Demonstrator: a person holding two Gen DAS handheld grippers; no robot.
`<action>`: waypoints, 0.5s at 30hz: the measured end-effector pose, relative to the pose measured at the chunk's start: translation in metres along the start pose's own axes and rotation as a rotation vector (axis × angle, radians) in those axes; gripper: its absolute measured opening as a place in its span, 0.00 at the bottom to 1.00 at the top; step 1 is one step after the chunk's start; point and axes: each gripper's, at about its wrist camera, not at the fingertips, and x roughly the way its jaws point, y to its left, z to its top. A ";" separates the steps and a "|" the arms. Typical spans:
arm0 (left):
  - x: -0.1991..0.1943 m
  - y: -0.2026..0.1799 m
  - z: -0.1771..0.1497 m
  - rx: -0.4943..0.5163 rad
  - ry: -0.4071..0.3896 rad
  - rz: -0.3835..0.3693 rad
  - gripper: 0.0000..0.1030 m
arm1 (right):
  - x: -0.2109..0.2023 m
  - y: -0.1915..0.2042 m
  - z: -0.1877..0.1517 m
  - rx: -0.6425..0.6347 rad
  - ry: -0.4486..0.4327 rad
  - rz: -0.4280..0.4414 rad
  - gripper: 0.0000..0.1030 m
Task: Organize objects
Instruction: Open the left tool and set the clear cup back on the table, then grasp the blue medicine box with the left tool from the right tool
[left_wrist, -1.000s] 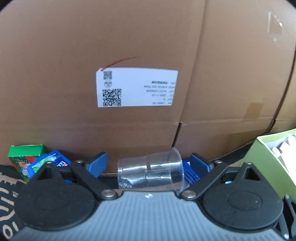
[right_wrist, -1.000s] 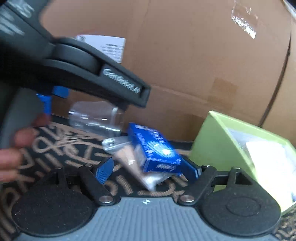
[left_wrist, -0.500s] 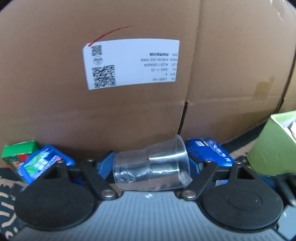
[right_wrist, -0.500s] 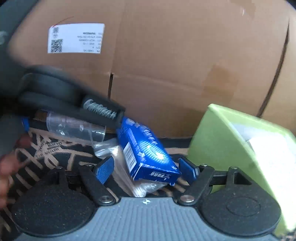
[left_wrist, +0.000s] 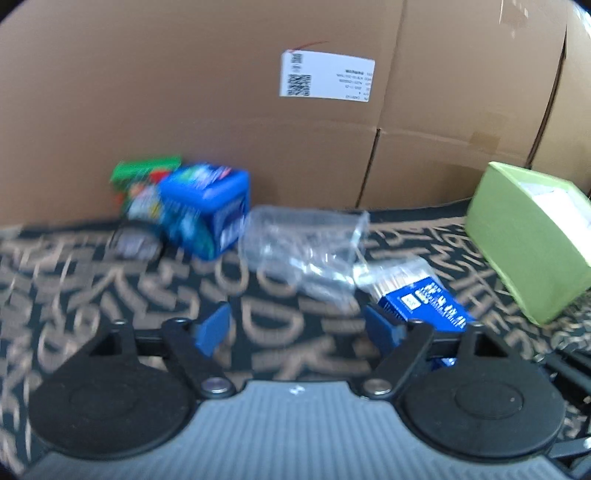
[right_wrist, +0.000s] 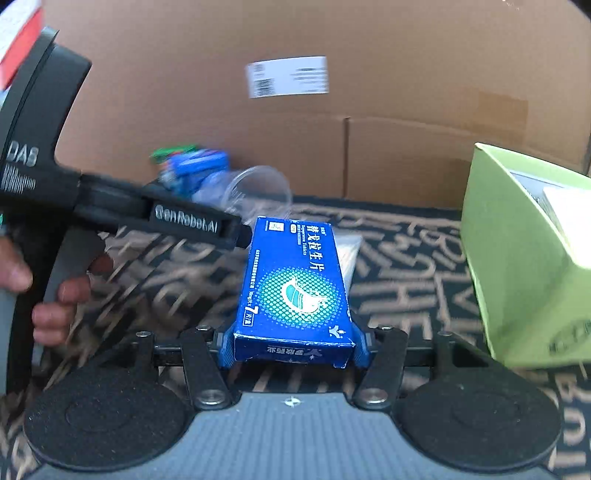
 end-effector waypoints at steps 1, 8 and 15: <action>-0.009 -0.001 -0.006 -0.015 0.005 -0.010 0.85 | -0.011 0.010 -0.006 -0.009 0.000 0.002 0.59; -0.060 -0.002 -0.022 -0.073 -0.015 -0.103 0.99 | -0.055 0.028 -0.039 -0.093 -0.017 0.019 0.64; -0.062 -0.036 -0.034 -0.016 0.071 -0.124 1.00 | -0.088 0.015 -0.059 -0.128 0.010 0.100 0.73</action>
